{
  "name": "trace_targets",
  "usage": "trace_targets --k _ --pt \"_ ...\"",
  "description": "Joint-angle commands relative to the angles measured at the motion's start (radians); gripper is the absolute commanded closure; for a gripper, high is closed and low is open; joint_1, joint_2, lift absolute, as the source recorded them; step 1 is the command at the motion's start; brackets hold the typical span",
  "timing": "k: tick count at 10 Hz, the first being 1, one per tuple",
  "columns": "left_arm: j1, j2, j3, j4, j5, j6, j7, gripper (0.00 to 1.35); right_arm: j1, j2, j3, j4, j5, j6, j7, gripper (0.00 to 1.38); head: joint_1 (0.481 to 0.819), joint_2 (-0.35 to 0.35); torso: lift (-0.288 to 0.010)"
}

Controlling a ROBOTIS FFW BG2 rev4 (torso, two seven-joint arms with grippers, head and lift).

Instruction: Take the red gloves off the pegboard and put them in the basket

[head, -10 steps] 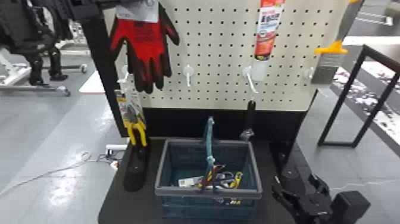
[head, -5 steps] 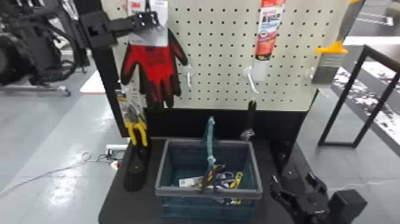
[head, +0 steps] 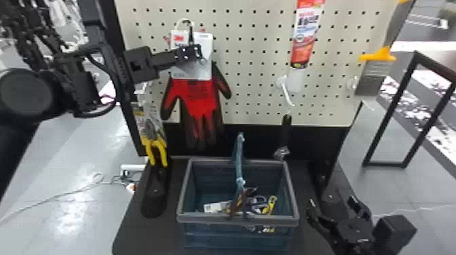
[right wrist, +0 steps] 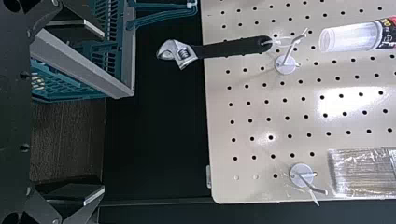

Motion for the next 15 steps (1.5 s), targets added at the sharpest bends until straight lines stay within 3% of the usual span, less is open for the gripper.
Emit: trace_targets --k 1,6,11,12,13,15 --pt "0.007 -0.005 -0.035 0.024 -0.005 -0.017 -0.007 1.21 -0.001 0.001 0.000 0.002 0.000 -0.001 0.000 0.14 0.549 0.000 -0.100" --pt "0.025 -0.014 -0.144 0.098 -0.065 -0.103 -0.016 1.21 -0.003 0.003 0.000 0.006 -0.006 -0.005 0.003 0.14 0.549 0.000 -0.100" --pt "0.031 -0.019 -0.190 0.105 -0.147 -0.138 -0.012 1.21 -0.005 0.003 0.000 0.008 -0.007 -0.008 0.005 0.14 0.549 0.000 -0.100" --pt "0.028 -0.019 -0.191 0.105 -0.158 -0.141 -0.010 1.07 -0.005 0.003 0.000 0.008 -0.007 -0.008 0.005 0.14 0.549 0.000 -0.100" --pt "0.026 -0.017 -0.187 0.105 -0.172 -0.143 -0.010 0.84 -0.005 0.003 0.002 0.009 -0.007 -0.008 0.005 0.14 0.549 0.000 -0.100" --pt "0.023 -0.016 -0.171 0.107 -0.180 -0.158 -0.010 0.16 -0.003 0.003 0.000 0.008 -0.009 -0.008 0.006 0.14 0.549 0.000 -0.100"
